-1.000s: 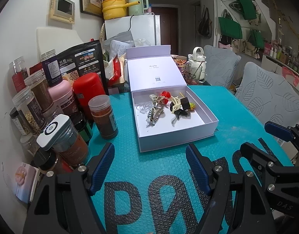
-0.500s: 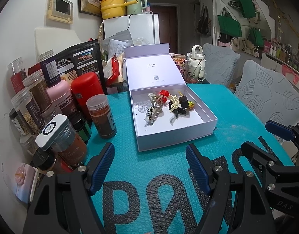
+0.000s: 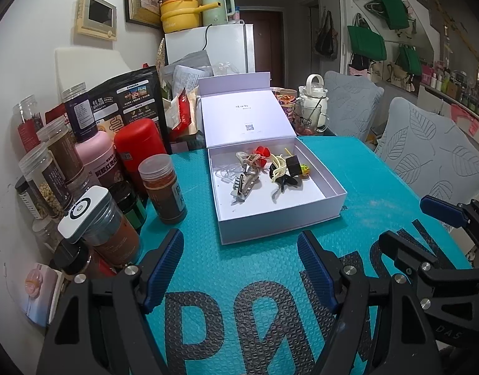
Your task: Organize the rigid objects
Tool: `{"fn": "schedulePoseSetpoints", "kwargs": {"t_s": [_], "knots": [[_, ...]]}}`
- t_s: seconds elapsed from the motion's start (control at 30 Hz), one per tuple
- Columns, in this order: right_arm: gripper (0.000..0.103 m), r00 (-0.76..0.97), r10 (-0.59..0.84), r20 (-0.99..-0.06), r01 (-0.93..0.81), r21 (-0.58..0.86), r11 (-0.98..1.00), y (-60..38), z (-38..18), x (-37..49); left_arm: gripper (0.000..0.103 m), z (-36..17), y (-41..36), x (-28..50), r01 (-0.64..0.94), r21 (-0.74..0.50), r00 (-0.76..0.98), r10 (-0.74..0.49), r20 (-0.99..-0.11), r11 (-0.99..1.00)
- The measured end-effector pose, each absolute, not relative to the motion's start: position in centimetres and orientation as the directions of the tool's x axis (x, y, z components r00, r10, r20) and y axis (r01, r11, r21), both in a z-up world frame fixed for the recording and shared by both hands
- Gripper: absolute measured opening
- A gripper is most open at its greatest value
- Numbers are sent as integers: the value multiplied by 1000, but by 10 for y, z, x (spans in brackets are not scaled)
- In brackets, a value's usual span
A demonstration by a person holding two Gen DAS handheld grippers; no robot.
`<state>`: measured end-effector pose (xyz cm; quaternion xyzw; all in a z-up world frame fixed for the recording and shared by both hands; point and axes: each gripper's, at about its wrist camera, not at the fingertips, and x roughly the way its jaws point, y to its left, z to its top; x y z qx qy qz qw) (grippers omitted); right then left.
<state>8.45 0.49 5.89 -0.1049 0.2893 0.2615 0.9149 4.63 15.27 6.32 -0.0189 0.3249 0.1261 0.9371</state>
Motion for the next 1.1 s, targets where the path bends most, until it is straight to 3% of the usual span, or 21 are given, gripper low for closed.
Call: {"fn": "schedulePoseSetpoints", "kwargs": {"t_s": [1.1], "knots": [[75, 703, 414, -578, -534, -45, 844, -1, 63, 82, 75, 61, 152, 45, -217, 8, 756, 173, -631, 976]]}}
